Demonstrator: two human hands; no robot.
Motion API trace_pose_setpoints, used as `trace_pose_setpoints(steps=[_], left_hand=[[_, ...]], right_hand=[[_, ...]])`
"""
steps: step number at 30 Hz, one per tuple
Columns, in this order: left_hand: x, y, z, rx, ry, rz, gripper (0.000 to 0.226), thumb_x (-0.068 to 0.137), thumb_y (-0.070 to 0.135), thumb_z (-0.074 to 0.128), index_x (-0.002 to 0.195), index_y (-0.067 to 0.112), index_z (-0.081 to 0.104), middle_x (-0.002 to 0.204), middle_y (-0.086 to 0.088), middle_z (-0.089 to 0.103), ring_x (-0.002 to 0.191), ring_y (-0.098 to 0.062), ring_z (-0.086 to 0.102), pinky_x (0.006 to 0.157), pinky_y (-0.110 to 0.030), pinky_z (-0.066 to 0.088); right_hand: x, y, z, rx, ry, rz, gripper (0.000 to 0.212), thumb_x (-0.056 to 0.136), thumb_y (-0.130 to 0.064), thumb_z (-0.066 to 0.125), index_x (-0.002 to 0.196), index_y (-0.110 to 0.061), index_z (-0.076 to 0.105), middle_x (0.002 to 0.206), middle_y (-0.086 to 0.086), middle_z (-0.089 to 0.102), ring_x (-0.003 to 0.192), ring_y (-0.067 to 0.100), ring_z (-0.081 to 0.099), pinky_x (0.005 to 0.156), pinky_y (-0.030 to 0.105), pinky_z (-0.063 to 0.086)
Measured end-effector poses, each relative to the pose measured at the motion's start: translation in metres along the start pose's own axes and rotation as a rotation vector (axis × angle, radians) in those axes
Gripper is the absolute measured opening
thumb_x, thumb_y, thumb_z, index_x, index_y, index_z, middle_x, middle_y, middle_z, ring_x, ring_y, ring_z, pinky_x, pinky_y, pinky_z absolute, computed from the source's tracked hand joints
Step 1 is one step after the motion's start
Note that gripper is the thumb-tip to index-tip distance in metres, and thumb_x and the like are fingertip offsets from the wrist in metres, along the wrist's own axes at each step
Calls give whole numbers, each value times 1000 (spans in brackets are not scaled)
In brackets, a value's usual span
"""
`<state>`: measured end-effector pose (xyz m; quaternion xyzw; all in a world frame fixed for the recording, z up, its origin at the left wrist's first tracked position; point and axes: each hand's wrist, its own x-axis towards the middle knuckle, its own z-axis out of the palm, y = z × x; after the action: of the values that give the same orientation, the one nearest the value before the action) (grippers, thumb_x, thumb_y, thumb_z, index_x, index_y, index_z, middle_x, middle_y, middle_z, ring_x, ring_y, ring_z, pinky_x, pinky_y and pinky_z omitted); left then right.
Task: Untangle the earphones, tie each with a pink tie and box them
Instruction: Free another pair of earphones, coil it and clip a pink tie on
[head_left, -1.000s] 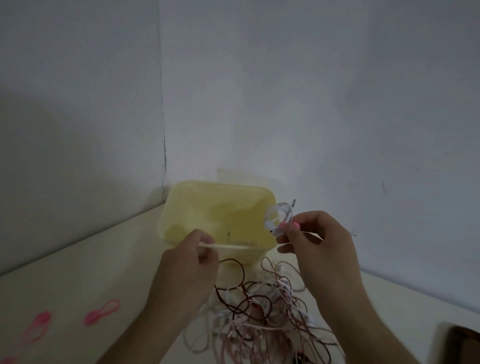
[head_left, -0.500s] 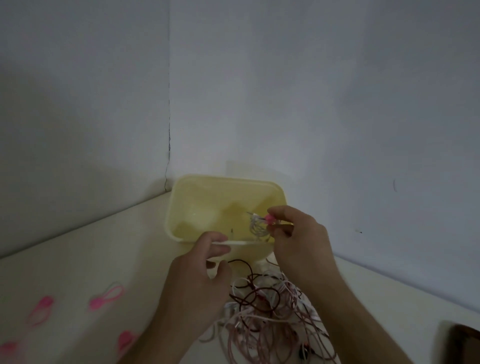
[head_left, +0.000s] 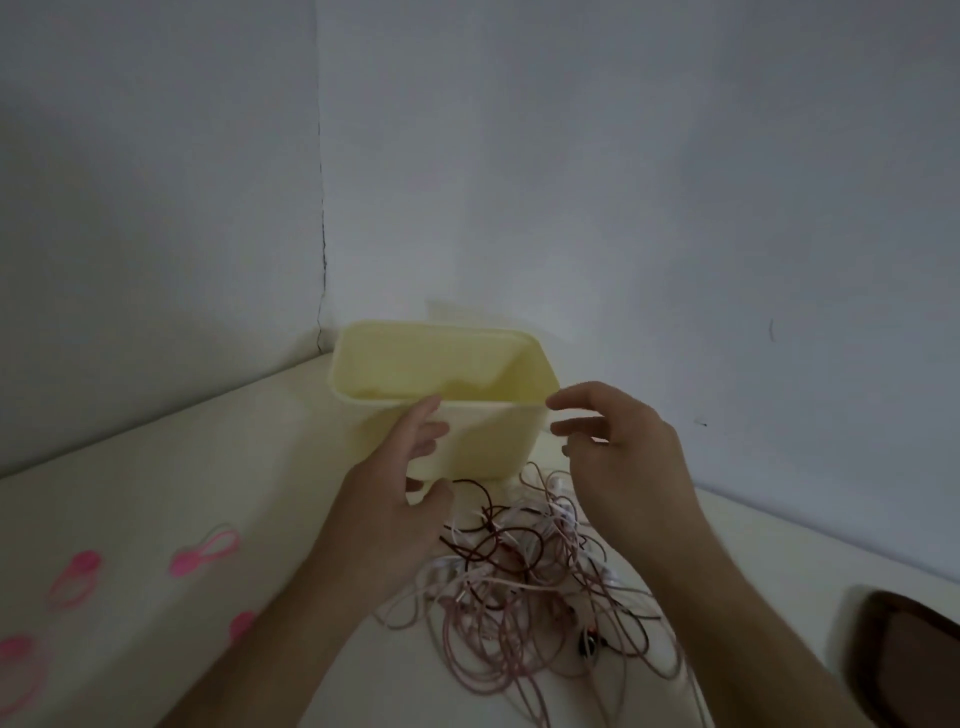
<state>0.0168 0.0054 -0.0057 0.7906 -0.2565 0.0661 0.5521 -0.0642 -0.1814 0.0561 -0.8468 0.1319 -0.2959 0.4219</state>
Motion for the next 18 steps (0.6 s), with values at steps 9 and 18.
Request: trace_pose_setpoints(steps=[9, 18], left_hand=[[-14, -1, 4, 13, 10, 91, 30, 98, 15, 66, 113, 40, 70, 109, 26, 72, 106, 0, 66, 91, -24, 51], [-31, 0, 23, 174, -303, 160, 6, 90, 26, 77, 89, 31, 76, 91, 14, 72, 90, -8, 70, 82, -38, 56]], right_hand=[[2, 13, -41, -360, -296, 97, 53, 83, 16, 42, 93, -26, 73, 87, -7, 76, 77, 10, 75, 66, 30, 62], [-10, 38, -12, -556, -537, -181, 27, 87, -18, 74, 108, -33, 82, 120, -15, 66, 111, 8, 63, 98, 26, 54]])
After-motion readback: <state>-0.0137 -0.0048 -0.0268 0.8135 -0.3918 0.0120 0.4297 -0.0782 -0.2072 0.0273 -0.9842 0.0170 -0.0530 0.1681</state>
